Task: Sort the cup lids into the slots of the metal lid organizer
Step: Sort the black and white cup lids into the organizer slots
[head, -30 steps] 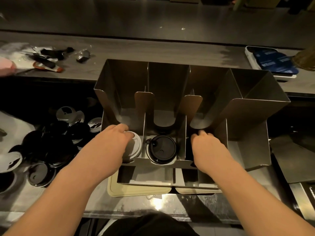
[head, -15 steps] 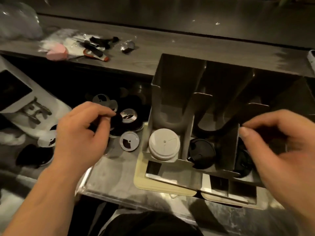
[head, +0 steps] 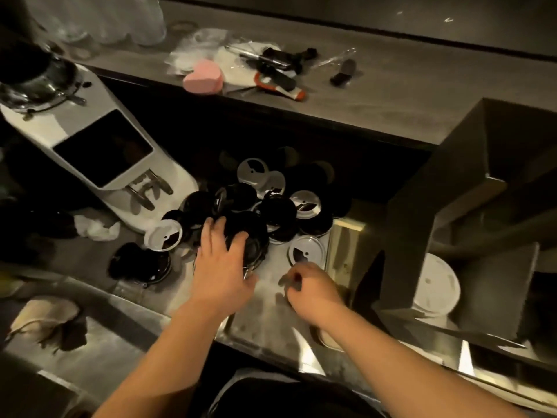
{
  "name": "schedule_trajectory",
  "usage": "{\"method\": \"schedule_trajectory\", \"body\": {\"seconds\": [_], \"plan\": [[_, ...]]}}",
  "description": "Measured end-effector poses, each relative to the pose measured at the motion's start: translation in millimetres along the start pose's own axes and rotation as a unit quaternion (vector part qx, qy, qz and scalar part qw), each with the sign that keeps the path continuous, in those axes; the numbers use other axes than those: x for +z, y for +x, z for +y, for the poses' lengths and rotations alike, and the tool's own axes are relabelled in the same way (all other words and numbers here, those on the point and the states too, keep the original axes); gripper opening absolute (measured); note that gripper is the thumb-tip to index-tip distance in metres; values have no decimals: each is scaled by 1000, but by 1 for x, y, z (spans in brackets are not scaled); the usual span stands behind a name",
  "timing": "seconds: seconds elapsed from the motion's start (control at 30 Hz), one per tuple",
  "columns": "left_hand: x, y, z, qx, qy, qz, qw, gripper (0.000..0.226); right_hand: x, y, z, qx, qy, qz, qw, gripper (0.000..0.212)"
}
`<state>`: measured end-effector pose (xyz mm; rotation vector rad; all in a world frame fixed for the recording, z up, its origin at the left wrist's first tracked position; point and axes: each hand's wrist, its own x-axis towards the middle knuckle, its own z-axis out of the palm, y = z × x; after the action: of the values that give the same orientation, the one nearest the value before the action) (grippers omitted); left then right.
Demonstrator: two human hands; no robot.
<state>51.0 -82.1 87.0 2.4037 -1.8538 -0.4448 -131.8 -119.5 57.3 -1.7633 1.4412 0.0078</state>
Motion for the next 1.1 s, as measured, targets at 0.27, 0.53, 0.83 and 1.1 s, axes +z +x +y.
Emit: {"method": "schedule_trajectory", "body": {"seconds": [0.27, 0.53, 0.83, 1.1], "plan": [[37, 65, 0, 61, 150, -82, 983, 121, 31, 52, 12, 77, -183, 14, 980, 60], [68, 73, -8, 34, 61, -45, 997, 85, 27, 48, 27, 60, -287, 5, 956, 39], [55, 73, -33, -10, -129, 2, 992, 42, 17, 30, 26, 71, -18, 87, 994, 7], [63, 80, -36, -8, -151, 76, 986, 21, 8, 18, 28, 108, 248, 109, 957, 16]]}}
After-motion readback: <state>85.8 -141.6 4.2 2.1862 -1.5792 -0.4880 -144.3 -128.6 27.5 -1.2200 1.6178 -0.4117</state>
